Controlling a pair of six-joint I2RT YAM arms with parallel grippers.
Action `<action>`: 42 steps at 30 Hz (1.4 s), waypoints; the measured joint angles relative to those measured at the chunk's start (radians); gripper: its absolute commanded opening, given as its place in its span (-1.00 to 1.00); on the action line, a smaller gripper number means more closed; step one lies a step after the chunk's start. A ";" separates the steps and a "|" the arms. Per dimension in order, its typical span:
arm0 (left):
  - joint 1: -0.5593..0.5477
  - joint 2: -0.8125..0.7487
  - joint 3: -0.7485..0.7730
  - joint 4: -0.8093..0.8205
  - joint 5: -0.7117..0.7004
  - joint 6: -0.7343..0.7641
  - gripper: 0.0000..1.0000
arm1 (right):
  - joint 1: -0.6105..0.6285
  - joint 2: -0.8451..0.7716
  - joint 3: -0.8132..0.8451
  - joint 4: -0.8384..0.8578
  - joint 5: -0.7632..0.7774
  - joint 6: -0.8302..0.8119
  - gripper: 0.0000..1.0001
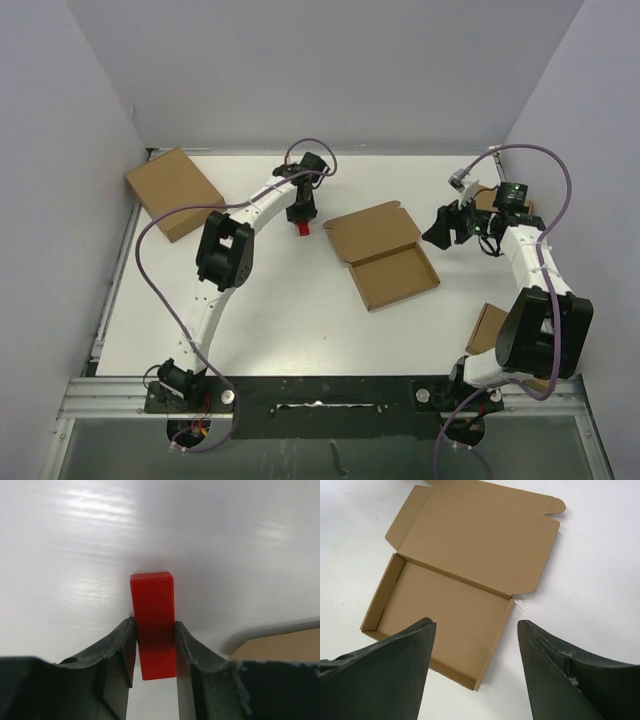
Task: Fold the paper box
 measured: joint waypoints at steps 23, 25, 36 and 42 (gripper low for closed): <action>0.071 -0.685 -1.078 0.526 0.294 0.398 -0.80 | -0.004 -0.006 -0.010 0.011 -0.008 0.007 0.36; 0.069 -0.737 -1.131 0.591 0.377 0.428 -0.81 | -0.004 -0.006 -0.010 0.013 -0.008 0.007 0.37; -0.023 -0.800 -1.249 0.931 0.754 0.507 -0.81 | -0.004 -0.006 -0.010 0.018 -0.012 0.008 0.37; -0.136 -0.726 -1.109 0.982 0.826 0.530 -0.81 | -0.011 -0.006 -0.010 0.018 -0.019 0.011 0.37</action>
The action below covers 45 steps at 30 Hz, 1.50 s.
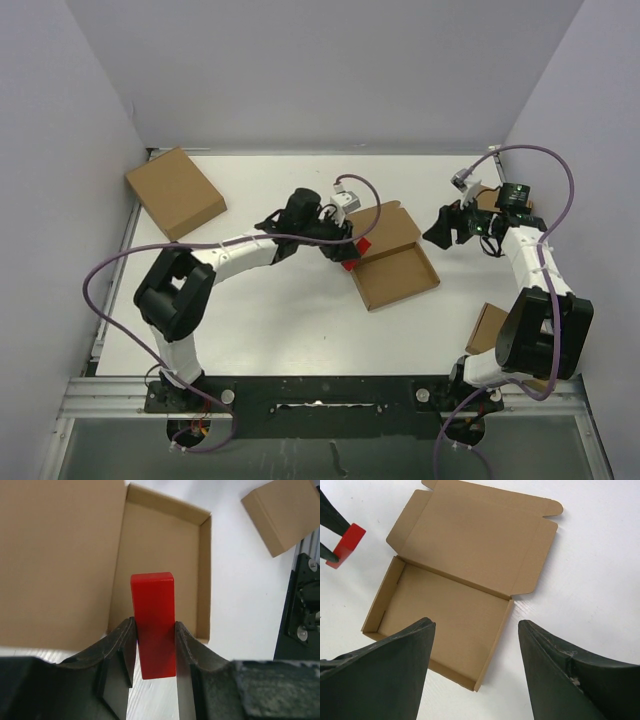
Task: Fold the paper box
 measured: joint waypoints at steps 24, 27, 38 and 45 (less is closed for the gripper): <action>-0.182 0.419 0.523 -0.267 -0.047 0.080 -0.56 | -0.118 0.000 -0.011 0.050 0.060 0.079 0.38; -0.189 0.447 0.563 -0.328 -0.073 0.097 -0.50 | -0.118 0.000 -0.013 0.052 0.061 0.079 0.39; -0.211 0.504 0.661 -0.464 -0.195 0.135 0.08 | -0.120 0.000 -0.014 0.053 0.061 0.080 0.43; -0.214 0.481 0.600 -0.394 -0.247 0.111 0.11 | -0.125 0.000 -0.019 0.053 0.045 0.079 0.43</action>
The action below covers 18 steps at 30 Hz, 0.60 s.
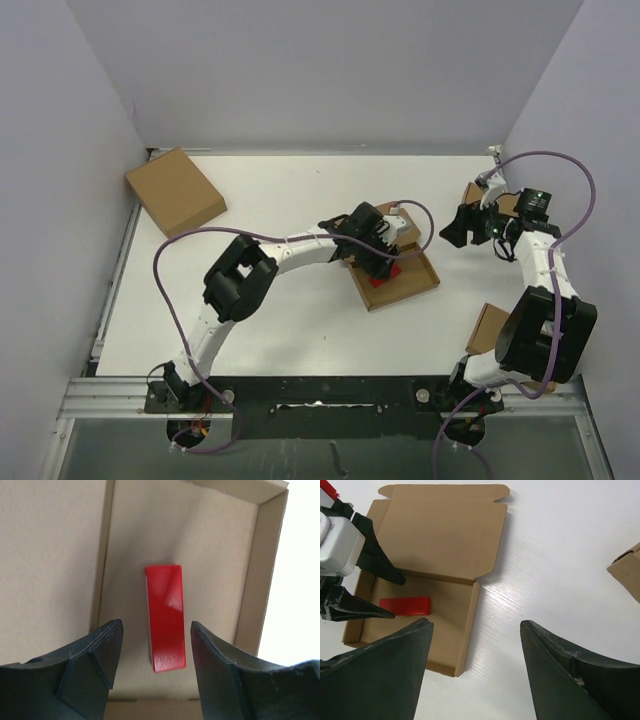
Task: Fold the paper box
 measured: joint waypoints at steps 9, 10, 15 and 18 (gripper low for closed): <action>0.045 -0.350 -0.409 0.291 -0.052 -0.060 0.15 | 0.000 -0.046 -0.036 0.031 -0.087 -0.002 0.43; 0.061 -0.399 -0.455 0.338 -0.056 -0.066 0.19 | 0.002 -0.061 -0.043 0.042 -0.106 -0.002 0.43; 0.191 -0.639 -0.720 0.590 -0.073 -0.148 0.46 | 0.034 -0.071 -0.045 0.076 -0.127 -0.008 0.99; 0.298 -0.678 -0.803 0.673 -0.041 -0.254 0.48 | 0.070 -0.060 -0.043 0.108 -0.140 -0.012 0.96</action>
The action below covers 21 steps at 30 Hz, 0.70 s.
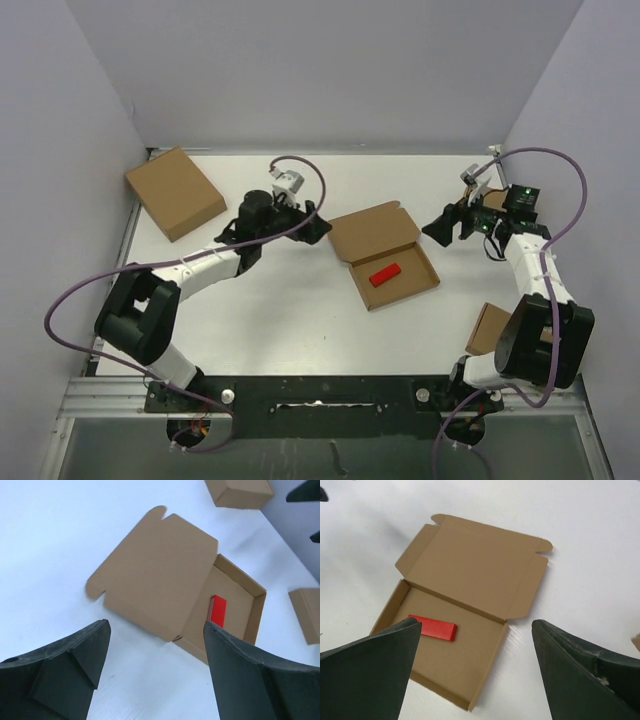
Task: Fold the paper box
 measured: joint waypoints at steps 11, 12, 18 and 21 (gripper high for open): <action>0.238 0.118 -0.108 0.161 0.235 -0.499 -0.02 | 0.050 0.287 0.218 -0.072 -0.115 0.029 0.93; 0.233 0.151 -0.096 0.151 0.244 -0.532 -0.03 | 0.050 0.291 0.215 -0.079 -0.121 0.031 0.93; 0.192 0.342 0.051 0.047 0.253 -0.663 -0.07 | 0.046 0.292 0.190 -0.093 -0.135 0.043 0.91; 0.167 0.393 0.104 0.031 0.248 -0.697 -0.07 | 0.039 0.292 0.190 -0.095 -0.141 0.047 0.91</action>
